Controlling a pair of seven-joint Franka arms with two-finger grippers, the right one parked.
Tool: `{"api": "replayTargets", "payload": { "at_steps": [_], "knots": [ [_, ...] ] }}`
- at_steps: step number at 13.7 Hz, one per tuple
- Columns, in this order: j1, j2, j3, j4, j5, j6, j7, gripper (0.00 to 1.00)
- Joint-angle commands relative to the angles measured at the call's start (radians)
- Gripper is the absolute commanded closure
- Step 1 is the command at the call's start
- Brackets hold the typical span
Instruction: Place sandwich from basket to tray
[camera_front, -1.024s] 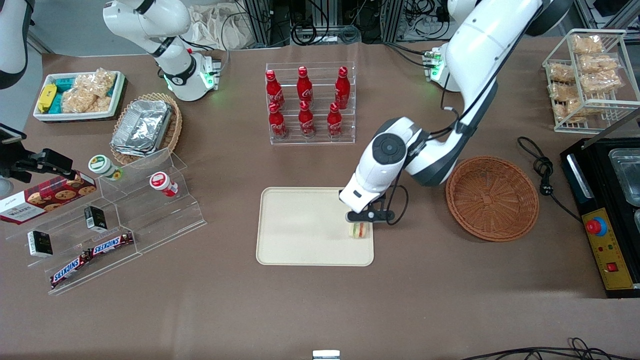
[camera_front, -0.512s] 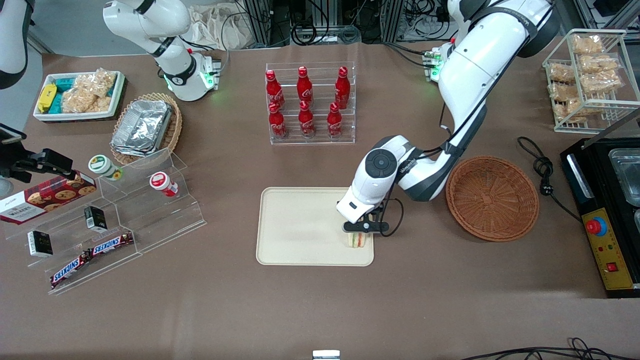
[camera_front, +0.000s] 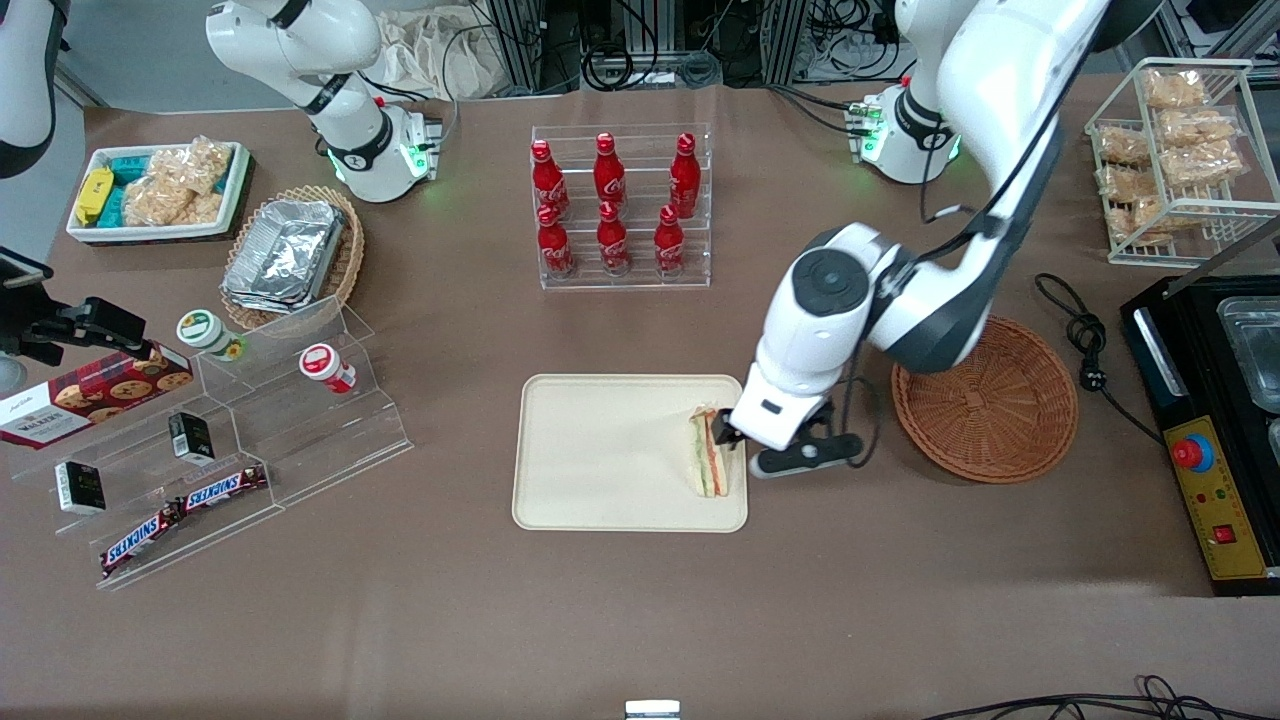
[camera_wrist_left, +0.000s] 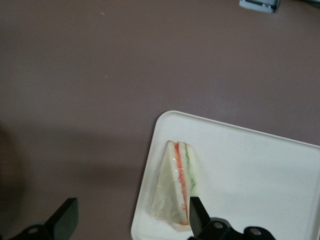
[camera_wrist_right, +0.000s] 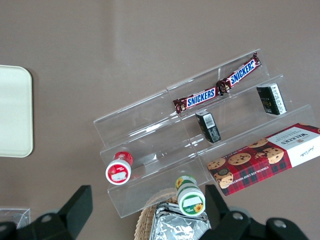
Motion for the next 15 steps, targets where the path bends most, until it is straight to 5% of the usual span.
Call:
{"api": "replayTargets", "payload": {
  "at_steps": [1,4,7,12,15],
  "knots": [
    [0.048,-0.115,-0.004,-0.022,-0.087,-0.139,0.095,0.0],
    [0.135,-0.244,0.002,-0.025,-0.204,-0.335,0.317,0.0],
    [0.215,-0.345,0.018,-0.027,-0.229,-0.5,0.456,0.0],
    [0.133,-0.471,0.264,-0.035,-0.272,-0.653,0.65,0.0],
    [0.141,-0.5,0.322,-0.03,-0.272,-0.71,0.759,0.0]
  ]
}}
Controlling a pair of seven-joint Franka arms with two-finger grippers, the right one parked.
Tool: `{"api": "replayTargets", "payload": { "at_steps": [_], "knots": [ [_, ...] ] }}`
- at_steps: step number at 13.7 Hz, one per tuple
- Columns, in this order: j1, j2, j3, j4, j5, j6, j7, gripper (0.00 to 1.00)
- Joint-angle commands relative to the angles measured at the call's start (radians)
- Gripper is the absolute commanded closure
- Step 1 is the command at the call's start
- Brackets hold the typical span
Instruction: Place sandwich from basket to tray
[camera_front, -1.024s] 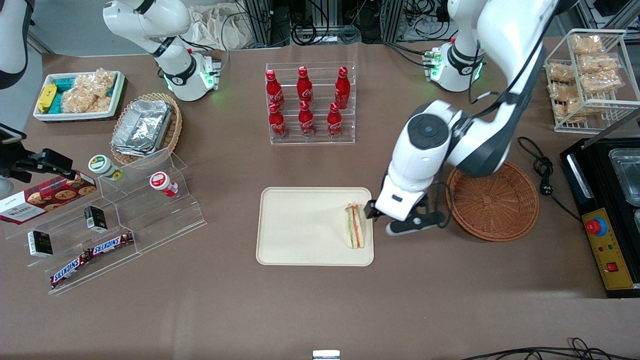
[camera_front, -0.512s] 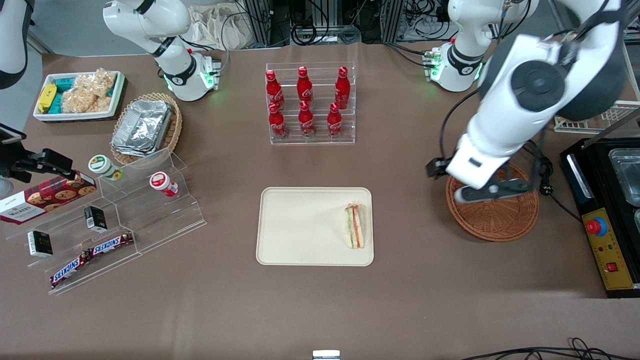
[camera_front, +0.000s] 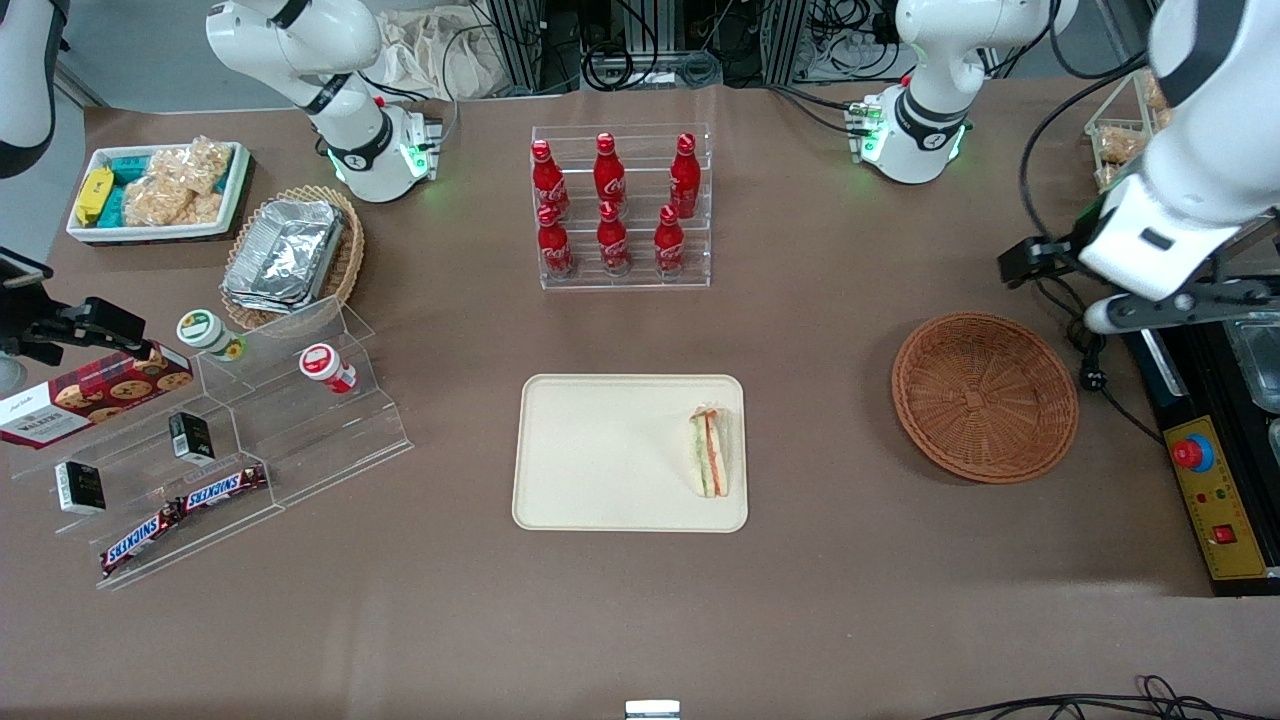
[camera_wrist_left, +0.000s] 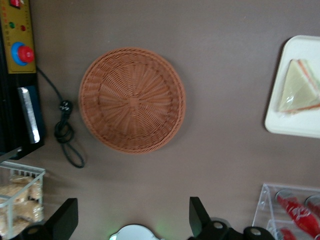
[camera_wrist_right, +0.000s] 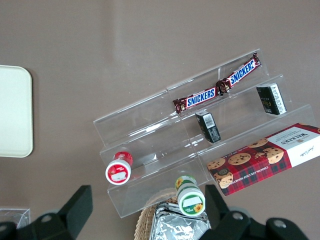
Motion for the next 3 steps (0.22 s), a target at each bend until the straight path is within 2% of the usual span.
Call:
{"api": "replayTargets", "payload": {
  "at_steps": [1,3],
  "knots": [
    [-0.008,-0.026,0.034,-0.011,-0.015,-0.022,0.078,0.0],
    [-0.01,-0.001,0.032,0.033,-0.015,-0.025,0.075,0.0]
  ]
}}
